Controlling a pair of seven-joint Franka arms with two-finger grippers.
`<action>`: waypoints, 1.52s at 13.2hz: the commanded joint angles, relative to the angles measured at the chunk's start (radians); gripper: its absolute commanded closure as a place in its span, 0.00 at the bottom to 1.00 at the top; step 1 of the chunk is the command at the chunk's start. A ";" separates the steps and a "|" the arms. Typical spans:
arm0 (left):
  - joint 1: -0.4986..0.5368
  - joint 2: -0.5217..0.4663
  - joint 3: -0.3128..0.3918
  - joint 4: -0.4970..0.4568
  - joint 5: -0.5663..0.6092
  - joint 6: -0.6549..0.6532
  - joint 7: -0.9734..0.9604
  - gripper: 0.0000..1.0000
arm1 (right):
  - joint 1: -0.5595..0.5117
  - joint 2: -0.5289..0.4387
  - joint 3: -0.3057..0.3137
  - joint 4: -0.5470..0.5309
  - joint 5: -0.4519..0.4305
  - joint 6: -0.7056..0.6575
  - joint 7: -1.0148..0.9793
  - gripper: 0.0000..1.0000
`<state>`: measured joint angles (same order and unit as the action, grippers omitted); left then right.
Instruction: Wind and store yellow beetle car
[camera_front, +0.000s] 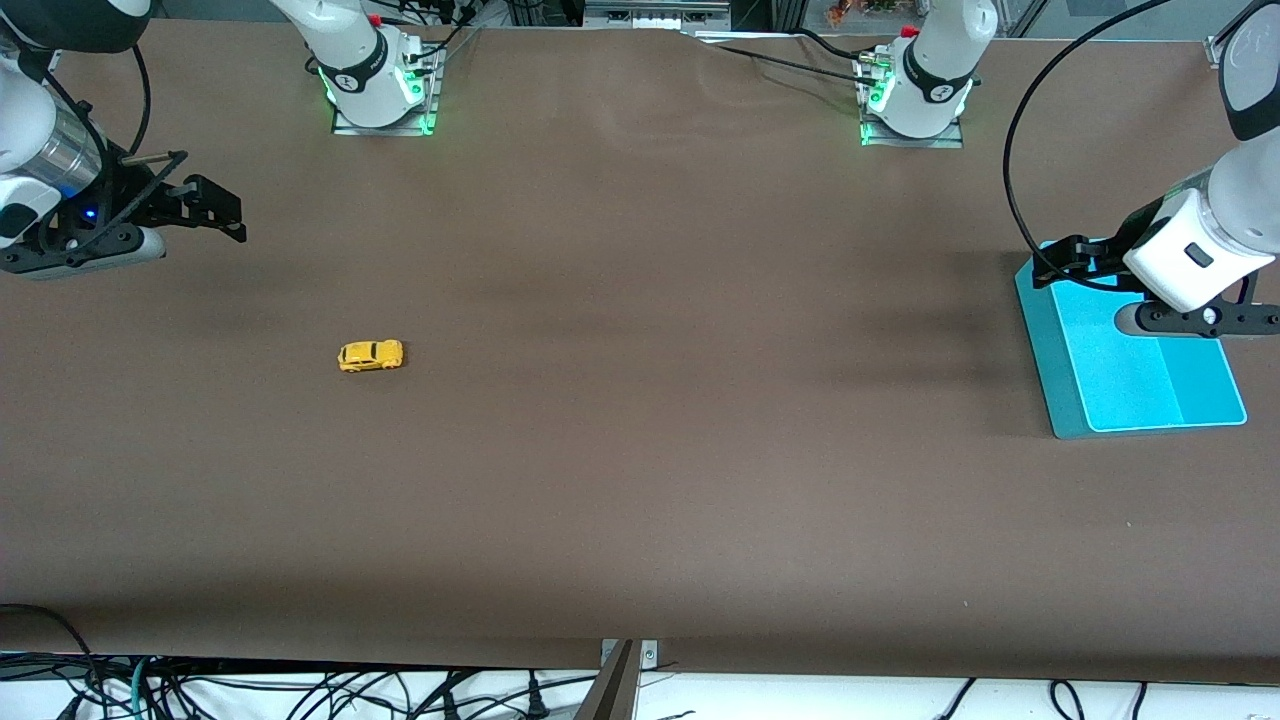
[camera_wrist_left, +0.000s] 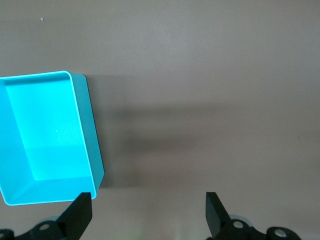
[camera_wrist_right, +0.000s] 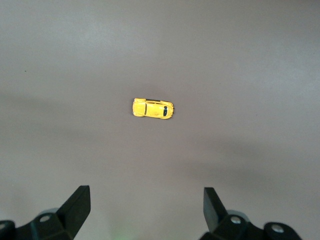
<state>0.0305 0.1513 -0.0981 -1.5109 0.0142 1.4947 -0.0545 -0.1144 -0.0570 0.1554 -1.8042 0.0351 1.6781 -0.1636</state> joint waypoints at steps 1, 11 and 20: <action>0.006 -0.004 -0.003 0.008 -0.022 -0.004 0.013 0.00 | 0.001 0.000 -0.029 0.025 0.020 -0.021 -0.019 0.00; 0.006 -0.003 -0.003 0.006 -0.022 -0.004 0.013 0.00 | -0.001 -0.015 -0.028 0.019 0.005 -0.021 -0.028 0.00; 0.008 -0.003 -0.003 0.008 -0.022 -0.004 0.016 0.00 | -0.002 -0.023 -0.023 -0.001 0.005 -0.006 -0.024 0.00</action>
<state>0.0305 0.1513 -0.0981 -1.5109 0.0142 1.4947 -0.0545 -0.1140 -0.0681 0.1298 -1.8019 0.0352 1.6783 -0.1758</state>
